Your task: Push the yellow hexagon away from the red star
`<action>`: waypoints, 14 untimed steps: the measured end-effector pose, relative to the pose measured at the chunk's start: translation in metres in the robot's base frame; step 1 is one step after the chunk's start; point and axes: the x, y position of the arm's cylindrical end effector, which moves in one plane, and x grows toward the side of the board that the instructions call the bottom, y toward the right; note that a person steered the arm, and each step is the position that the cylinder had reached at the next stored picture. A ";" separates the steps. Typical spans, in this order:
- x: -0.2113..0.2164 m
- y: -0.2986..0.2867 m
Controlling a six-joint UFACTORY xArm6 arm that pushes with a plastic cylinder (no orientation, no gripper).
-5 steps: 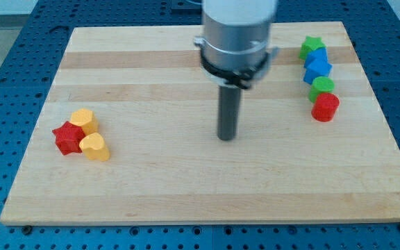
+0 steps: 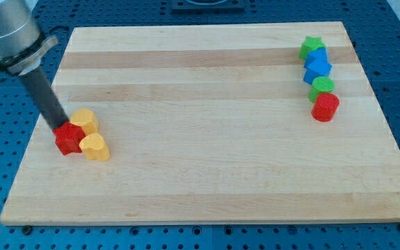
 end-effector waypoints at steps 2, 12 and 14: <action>0.004 0.028; -0.025 0.123; -0.041 0.128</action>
